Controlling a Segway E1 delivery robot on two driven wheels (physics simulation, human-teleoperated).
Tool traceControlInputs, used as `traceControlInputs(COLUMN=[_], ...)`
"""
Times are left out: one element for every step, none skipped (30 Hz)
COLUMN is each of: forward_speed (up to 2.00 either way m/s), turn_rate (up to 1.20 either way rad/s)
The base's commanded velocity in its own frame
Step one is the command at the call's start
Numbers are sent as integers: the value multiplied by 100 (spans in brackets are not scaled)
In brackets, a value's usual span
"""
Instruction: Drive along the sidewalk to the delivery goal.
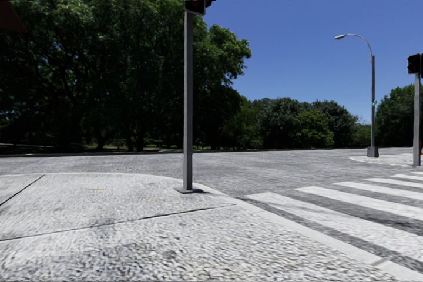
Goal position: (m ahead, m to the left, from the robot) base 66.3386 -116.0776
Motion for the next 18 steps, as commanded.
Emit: traceControlInputs(forward_speed=[200, 200, 200, 200, 200, 200, 200, 200, 200, 200, 200, 200, 200, 200, 200, 200, 200, 200], turn_rate=[-120, -120, -120, -120, -120, -120, -120, -120, -120, -120, -120, -120, -120, -120, -120, -120, -115, -114])
